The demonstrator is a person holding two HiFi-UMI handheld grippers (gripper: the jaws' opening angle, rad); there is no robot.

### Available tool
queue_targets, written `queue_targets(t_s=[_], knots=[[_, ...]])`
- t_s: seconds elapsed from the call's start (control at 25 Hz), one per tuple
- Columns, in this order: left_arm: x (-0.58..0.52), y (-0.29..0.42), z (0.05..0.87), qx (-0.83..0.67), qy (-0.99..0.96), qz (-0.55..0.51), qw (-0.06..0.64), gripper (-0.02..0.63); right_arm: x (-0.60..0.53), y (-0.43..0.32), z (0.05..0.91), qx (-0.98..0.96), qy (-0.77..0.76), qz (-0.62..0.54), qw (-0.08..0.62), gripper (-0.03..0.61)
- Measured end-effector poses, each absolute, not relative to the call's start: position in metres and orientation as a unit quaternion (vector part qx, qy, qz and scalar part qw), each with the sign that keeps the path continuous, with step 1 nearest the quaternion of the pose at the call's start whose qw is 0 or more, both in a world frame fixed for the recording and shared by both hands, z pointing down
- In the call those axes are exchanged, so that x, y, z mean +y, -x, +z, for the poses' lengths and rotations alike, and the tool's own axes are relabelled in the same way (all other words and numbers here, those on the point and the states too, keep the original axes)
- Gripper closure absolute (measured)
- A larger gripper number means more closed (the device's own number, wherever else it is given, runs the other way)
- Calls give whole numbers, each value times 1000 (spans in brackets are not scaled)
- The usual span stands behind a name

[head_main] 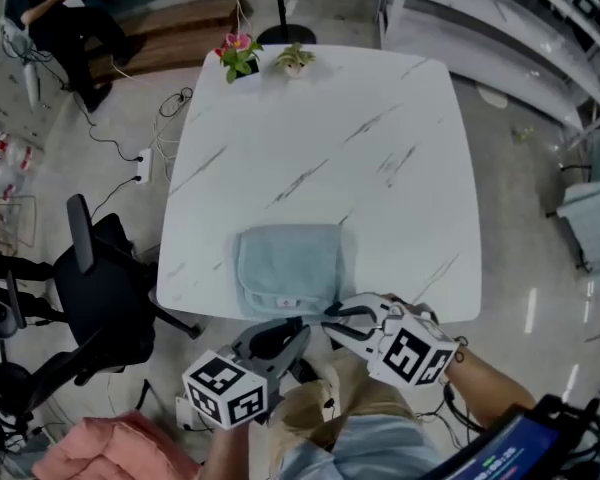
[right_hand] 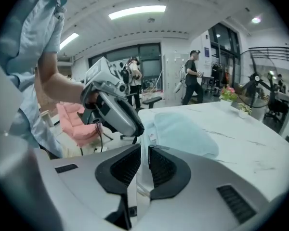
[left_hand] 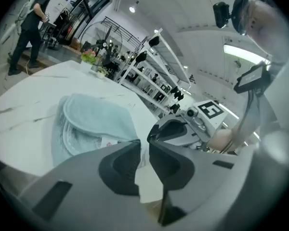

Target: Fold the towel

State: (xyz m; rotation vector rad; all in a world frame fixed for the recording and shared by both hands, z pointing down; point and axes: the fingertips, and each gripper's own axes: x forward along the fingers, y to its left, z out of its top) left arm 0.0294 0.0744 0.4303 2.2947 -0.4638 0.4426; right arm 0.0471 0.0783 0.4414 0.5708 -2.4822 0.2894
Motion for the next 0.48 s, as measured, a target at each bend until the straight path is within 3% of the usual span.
queue_targets(t_s=[0.16, 0.32, 0.48], knots=[[51, -7, 353, -237, -915, 98, 312, 569, 57, -66, 377, -914, -333, 132, 192, 512], [16, 18, 249, -304, -937, 27, 173, 571, 29, -74, 276, -881, -455, 75, 103, 512], [12, 37, 161, -349, -934, -31, 69, 571, 28, -65, 199, -843, -535, 25, 57, 520]])
